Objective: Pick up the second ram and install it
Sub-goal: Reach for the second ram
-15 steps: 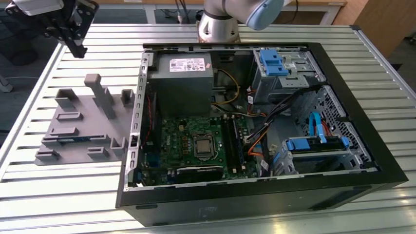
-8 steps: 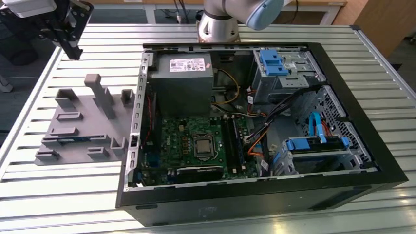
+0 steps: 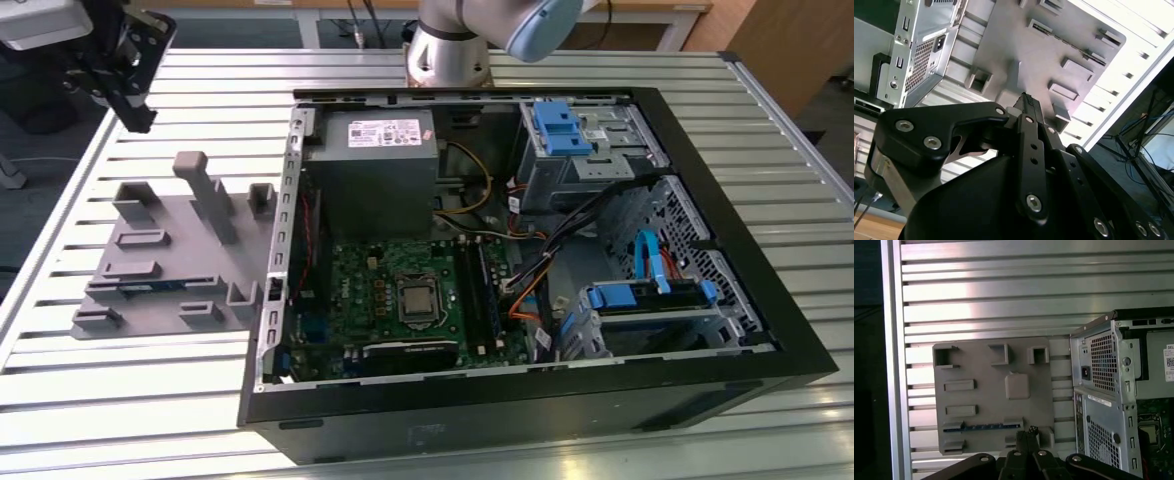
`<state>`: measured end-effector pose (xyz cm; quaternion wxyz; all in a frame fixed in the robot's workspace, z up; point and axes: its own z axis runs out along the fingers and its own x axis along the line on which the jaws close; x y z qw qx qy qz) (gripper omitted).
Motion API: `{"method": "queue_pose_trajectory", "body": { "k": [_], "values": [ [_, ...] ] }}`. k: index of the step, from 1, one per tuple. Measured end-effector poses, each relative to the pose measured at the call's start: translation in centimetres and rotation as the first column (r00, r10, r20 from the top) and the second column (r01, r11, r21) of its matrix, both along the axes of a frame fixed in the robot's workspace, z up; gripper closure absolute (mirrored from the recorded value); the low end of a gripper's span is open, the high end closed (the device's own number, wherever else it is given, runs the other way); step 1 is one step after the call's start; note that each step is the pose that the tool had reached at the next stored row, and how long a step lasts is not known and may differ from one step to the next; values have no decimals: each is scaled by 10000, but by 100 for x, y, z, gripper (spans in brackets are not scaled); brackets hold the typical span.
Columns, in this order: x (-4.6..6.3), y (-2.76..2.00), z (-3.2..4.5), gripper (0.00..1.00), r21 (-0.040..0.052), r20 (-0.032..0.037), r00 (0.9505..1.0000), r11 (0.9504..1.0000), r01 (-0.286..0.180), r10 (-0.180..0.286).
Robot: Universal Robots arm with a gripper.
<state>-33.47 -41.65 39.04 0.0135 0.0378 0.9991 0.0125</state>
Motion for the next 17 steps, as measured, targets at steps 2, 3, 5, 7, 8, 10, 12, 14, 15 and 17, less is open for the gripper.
{"method": "queue_pose_trajectory", "body": {
  "k": [2, 3, 5, 7, 8, 10, 12, 14, 15, 17],
  "values": [
    [-49, -16, -4, 89, -1, 0, 10000, 10000, 0, 0],
    [-78, -21, -4, 89, -1, -1, 10000, 10000, 0, 0],
    [-155, -29, -6, 89, -1, 0, 10000, 10000, -1, 1],
    [-245, -33, -6, 89, 0, 0, 10000, 10000, -2, 2],
    [-290, -35, -6, 89, -1, 0, 10000, 10000, -1, 1],
    [-383, -37, -7, 89, 1, 1, 10000, 10000, 0, 0],
    [-469, -38, -6, 89, -1, -2, 10000, 10000, 0, 0],
    [-539, -38, -7, 89, 0, 0, 10000, 10000, -1, 1],
    [-557, -38, -8, 89, 1, 1, 10000, 10000, -1, 1],
    [-564, -38, -7, 89, 0, -1, 10000, 10000, -2, 2]
  ]
}}
